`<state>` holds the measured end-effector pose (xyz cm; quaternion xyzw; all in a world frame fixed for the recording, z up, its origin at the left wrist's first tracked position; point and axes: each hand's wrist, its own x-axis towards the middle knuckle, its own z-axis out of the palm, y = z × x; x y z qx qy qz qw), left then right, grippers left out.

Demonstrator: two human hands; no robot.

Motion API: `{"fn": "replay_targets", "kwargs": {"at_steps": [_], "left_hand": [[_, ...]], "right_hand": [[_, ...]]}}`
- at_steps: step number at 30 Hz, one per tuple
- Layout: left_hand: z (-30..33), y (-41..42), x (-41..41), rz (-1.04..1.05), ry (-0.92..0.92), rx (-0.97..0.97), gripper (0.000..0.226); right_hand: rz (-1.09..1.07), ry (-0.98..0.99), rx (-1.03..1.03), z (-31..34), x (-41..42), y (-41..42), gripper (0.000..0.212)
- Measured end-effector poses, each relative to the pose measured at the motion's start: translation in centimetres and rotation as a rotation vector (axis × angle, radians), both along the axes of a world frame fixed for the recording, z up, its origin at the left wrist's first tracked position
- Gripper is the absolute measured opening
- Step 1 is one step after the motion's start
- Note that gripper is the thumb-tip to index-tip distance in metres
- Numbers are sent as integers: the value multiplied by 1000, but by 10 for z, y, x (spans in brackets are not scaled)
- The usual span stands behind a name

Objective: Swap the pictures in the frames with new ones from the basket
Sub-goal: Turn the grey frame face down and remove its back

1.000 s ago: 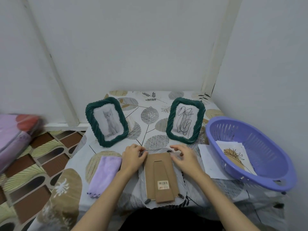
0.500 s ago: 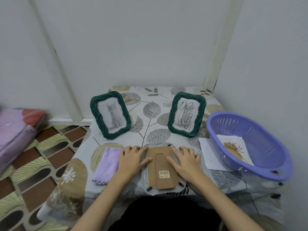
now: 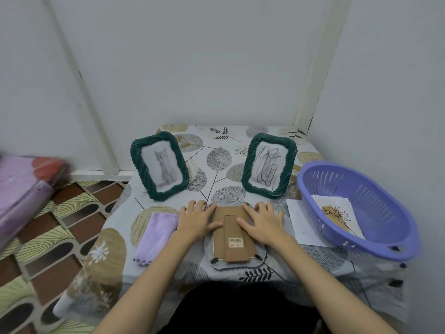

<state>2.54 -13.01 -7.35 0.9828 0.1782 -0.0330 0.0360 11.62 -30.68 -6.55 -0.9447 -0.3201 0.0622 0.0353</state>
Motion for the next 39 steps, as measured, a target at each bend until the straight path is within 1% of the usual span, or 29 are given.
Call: {"fn": "replay_targets", "kwargs": {"at_steps": [1,2,4,5,6,7,8,10,11,13,15,17,20,23,24,28,35,38,39], "left_hand": [[2,-2,-4,8,-24,-66,72],[2,-4,-9,5,-54,-137,75],[3,-5,-25,-38,-137,-314,97],[3,-5,-33,-86,-179,-414,107],[5,-7,-42,-150,-205,-508,110],[7,-10,-50,-207,-201,-580,107],[6,-12,-56,-247,-181,-617,103],[2,-15,-65,-278,-157,-644,94],[0,-18,-68,-278,-163,-653,85],[-5,-20,-71,-249,-203,-672,71],[-11,-20,-74,-233,-253,-681,66],[-18,-20,-76,-219,-307,-710,62],[-24,-23,-80,-185,-359,-785,51],[-23,-27,-81,-165,-363,-840,34],[-23,-28,-81,-166,-365,-848,32],[-27,-28,-82,-177,-391,-851,44],[-31,-27,-79,-170,-389,-834,42],[-30,-27,-80,-179,-381,-827,43],[-30,-27,-79,-180,-374,-826,43]], "right_hand": [[1,20,39,2,-1,-4,64],[3,48,88,4,-4,-10,65],[24,118,187,10,-12,-25,75],[46,153,226,13,-17,-35,85],[75,185,259,15,-23,-44,97],[101,216,272,16,-29,-53,106],[125,231,267,15,-35,-60,108],[158,216,242,10,-43,-71,103],[162,203,236,7,-46,-73,99],[140,180,235,3,-51,-75,77],[112,148,257,0,-53,-76,50],[99,122,279,-4,-54,-76,39],[98,104,305,-6,-59,-77,36],[96,98,319,-8,-62,-79,33],[98,95,321,-9,-62,-80,31],[114,115,296,-10,-62,-78,27],[135,93,259,-15,-61,-78,25],[135,106,251,-16,-61,-79,39],[140,99,248,-16,-62,-78,41]]}}
